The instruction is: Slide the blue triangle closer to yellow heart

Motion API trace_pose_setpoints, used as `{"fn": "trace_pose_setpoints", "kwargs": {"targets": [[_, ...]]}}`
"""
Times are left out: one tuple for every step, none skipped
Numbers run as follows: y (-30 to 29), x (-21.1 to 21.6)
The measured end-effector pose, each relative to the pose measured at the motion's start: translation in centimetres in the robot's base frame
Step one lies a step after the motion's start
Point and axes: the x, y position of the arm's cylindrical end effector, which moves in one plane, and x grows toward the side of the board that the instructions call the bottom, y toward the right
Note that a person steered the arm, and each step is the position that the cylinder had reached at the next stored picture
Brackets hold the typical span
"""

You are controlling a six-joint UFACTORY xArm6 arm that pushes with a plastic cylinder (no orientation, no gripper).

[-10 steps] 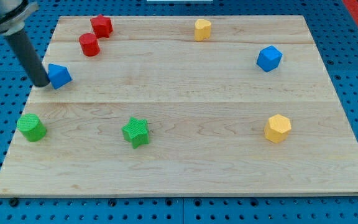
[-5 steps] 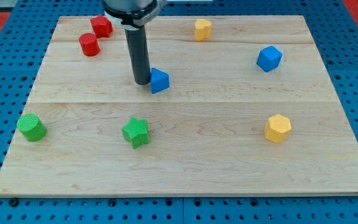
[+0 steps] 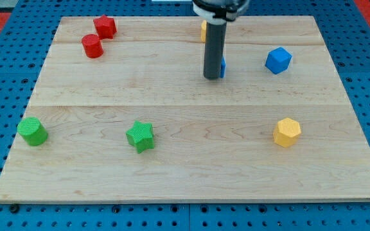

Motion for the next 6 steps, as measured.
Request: {"fn": "trace_pose_setpoints", "kwargs": {"targets": [[1.7,-4.6],[7.8,-4.8],[8.7,-7.6],[7.5,-6.3],[2.7,-5.6],[-0.9,-5.9]]}}
